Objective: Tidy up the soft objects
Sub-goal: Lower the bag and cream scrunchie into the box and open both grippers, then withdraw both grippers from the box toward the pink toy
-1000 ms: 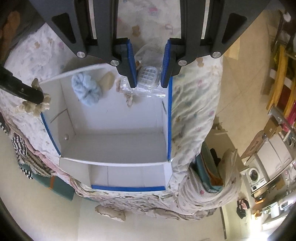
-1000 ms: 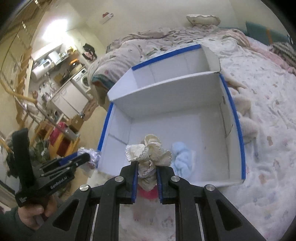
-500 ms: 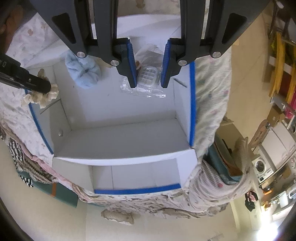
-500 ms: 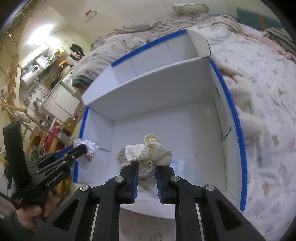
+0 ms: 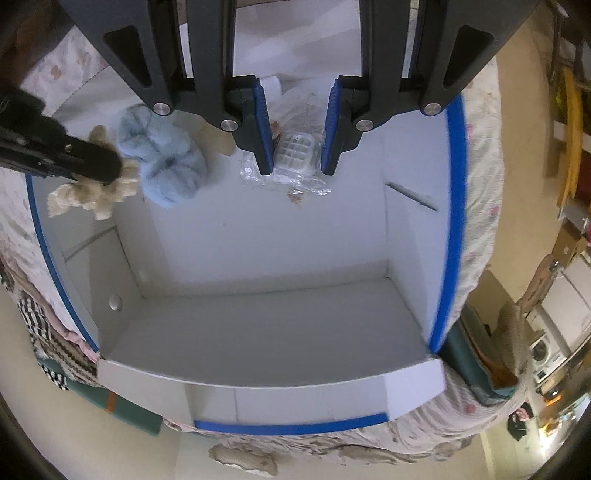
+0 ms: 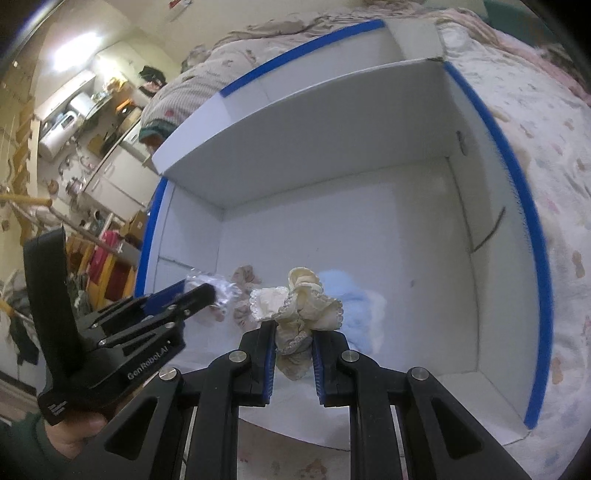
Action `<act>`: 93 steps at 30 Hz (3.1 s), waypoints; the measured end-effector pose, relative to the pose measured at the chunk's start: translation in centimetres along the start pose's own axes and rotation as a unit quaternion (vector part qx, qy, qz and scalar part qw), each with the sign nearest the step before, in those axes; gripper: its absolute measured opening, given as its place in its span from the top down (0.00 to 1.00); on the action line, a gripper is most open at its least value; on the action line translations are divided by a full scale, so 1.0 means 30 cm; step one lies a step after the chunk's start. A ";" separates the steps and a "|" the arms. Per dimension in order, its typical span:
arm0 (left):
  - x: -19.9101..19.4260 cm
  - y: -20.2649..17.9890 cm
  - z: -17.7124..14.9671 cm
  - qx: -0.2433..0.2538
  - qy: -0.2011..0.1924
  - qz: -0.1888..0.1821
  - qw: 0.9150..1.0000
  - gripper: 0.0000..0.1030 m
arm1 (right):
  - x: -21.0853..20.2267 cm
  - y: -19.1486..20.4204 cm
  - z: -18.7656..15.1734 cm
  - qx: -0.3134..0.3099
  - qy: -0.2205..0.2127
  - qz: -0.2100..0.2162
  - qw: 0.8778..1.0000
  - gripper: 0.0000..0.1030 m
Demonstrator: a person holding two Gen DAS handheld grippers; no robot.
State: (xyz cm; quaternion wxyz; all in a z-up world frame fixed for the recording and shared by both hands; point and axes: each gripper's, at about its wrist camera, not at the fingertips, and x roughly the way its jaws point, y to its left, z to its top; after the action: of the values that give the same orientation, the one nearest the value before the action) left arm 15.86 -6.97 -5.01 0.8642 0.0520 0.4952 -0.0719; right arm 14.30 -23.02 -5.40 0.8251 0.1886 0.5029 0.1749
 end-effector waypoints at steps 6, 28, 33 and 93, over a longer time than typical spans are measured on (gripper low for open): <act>0.006 -0.053 -0.002 0.016 0.004 -0.012 1.000 0.77 | 0.029 0.026 -0.011 -0.026 0.009 -0.003 1.000 0.82; 0.008 -0.061 -0.011 0.022 0.002 -0.013 1.000 0.55 | -0.018 -0.004 0.009 0.002 -0.026 0.004 1.000 0.34; -0.007 -0.051 -0.004 0.008 -0.010 -0.011 1.000 0.32 | -0.019 -0.039 0.015 0.034 -0.025 -0.019 0.999 0.18; -0.215 0.141 -0.345 -0.063 0.022 0.032 0.997 0.32 | -0.181 0.048 -0.267 0.006 -0.049 -0.058 0.997 0.00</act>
State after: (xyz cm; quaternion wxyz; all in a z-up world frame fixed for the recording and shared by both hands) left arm 4.58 -0.66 -4.58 0.8567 0.0150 0.5154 -0.0118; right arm 4.62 -23.28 -3.92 0.8565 0.1724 0.4727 0.1148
